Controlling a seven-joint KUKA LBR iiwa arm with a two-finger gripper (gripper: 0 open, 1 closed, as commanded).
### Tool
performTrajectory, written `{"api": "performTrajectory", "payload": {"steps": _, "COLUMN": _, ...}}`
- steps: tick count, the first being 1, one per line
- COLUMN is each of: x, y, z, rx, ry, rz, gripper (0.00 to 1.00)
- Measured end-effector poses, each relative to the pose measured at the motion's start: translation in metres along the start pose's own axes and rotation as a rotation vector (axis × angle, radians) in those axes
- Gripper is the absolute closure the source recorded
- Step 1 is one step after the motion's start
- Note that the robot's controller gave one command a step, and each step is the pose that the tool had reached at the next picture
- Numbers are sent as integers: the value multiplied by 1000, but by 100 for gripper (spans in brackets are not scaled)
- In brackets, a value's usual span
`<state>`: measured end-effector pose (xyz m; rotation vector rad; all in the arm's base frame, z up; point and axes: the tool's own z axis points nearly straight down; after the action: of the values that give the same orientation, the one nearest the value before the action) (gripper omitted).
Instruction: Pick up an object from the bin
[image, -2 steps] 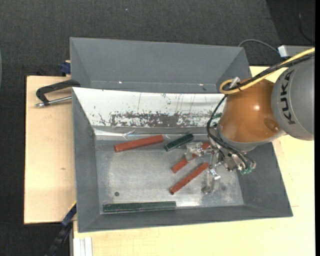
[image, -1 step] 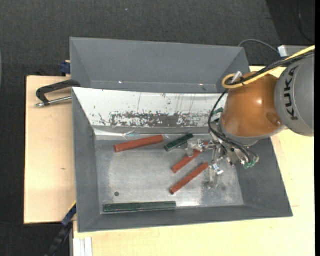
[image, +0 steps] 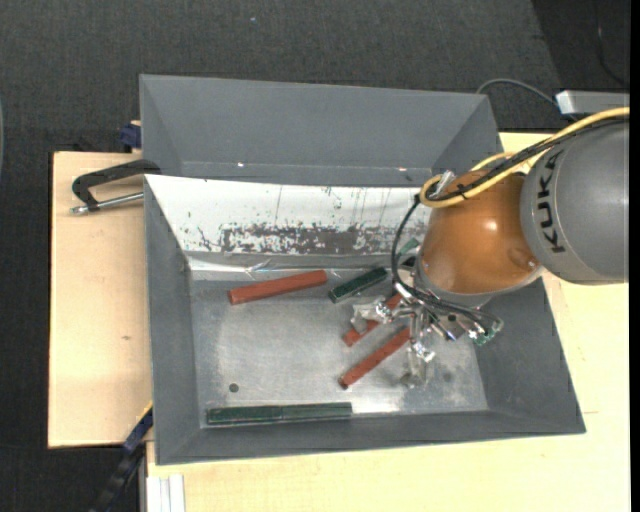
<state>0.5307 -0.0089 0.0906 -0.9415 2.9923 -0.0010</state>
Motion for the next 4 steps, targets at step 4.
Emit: {"api": "performTrajectory", "payload": {"steps": 4, "x": -12, "y": -3, "z": 12, "rx": 1, "ry": -4, "rz": -23, "gripper": 100}}
